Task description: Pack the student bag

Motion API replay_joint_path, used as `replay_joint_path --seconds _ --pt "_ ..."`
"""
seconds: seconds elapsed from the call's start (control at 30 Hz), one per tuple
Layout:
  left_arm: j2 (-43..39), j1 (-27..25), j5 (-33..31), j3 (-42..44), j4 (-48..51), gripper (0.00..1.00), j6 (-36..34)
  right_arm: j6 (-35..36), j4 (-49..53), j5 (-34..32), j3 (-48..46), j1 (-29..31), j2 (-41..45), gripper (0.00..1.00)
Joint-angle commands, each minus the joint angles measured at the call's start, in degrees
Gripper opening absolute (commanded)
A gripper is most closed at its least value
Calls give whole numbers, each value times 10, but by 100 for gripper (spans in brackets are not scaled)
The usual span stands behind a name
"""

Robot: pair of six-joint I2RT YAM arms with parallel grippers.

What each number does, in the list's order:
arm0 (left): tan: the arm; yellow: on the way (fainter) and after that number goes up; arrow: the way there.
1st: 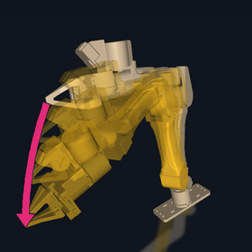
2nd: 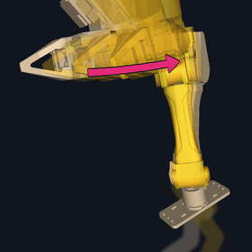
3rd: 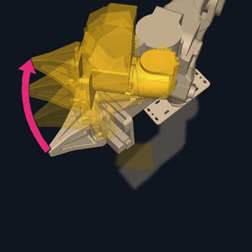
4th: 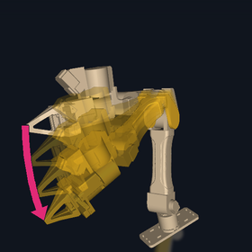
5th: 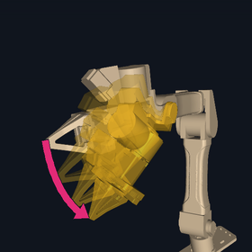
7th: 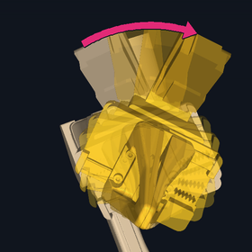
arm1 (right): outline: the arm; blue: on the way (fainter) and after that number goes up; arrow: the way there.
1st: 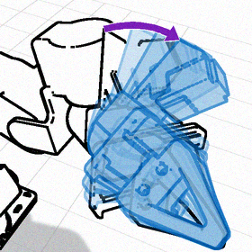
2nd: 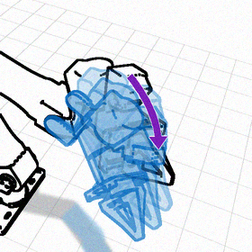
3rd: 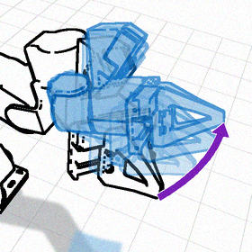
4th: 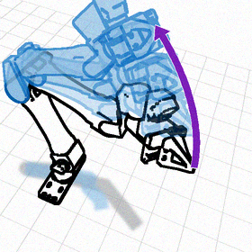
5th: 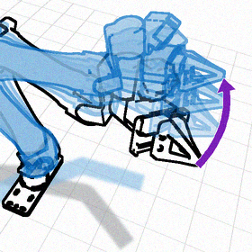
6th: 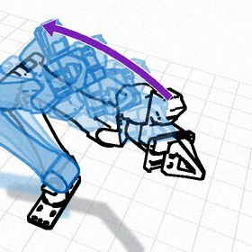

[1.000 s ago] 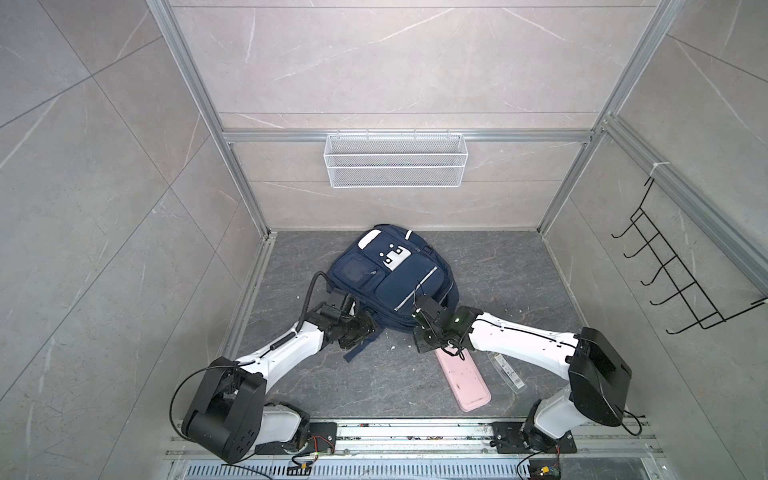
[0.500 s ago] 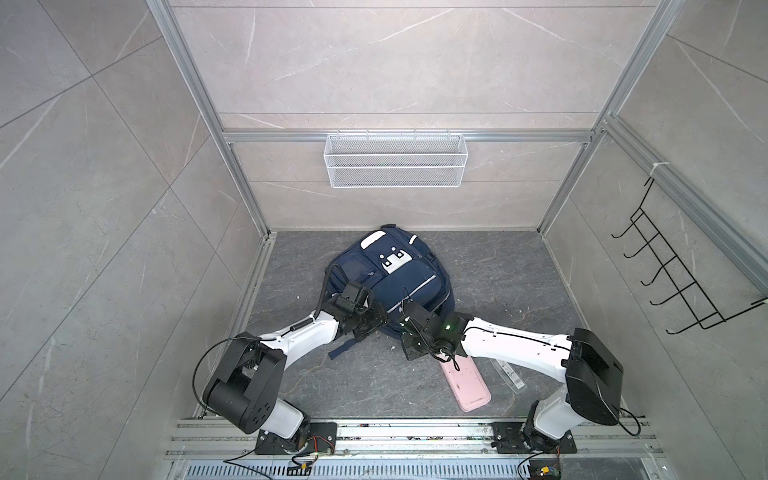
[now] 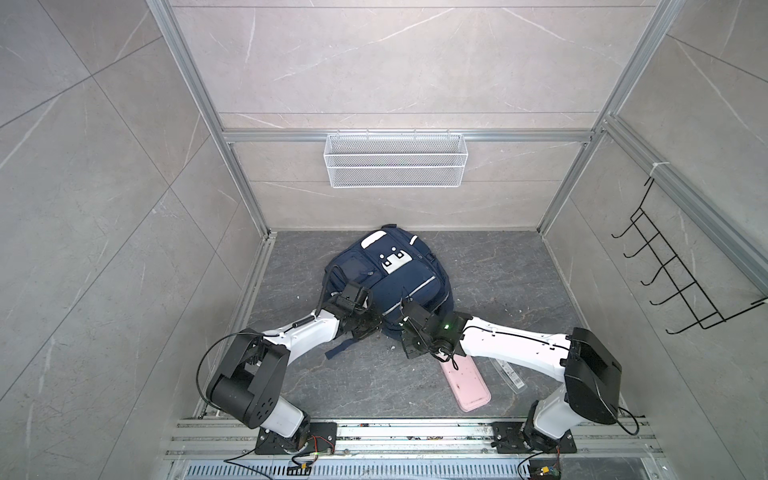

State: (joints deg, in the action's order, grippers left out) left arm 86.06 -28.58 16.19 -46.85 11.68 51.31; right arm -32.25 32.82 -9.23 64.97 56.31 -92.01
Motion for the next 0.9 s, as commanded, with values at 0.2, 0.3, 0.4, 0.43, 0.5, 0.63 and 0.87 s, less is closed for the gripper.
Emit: replay_joint_path --seconds 0.2,0.3,0.4,0.43,0.5,0.63,0.87 --pt "-81 107 -9 18 56 0 -74 46 60 -22 -67 -180 119 0" --pt "-86 124 -8 18 62 0 -84 46 57 1 -64 -183 115 0" --pt "-74 125 -5 12 55 0 -85 36 42 27 -71 -181 105 0" --pt "-68 126 -4 8 51 0 -83 33 37 29 -74 -181 105 0" --pt "-55 125 -2 1 45 0 -82 30 35 30 -78 -180 110 0" --pt "-23 125 -2 -31 41 0 -85 27 37 33 -82 -179 121 0" --pt "48 131 0 -102 32 1 -83 9 35 33 -78 -139 123 0"
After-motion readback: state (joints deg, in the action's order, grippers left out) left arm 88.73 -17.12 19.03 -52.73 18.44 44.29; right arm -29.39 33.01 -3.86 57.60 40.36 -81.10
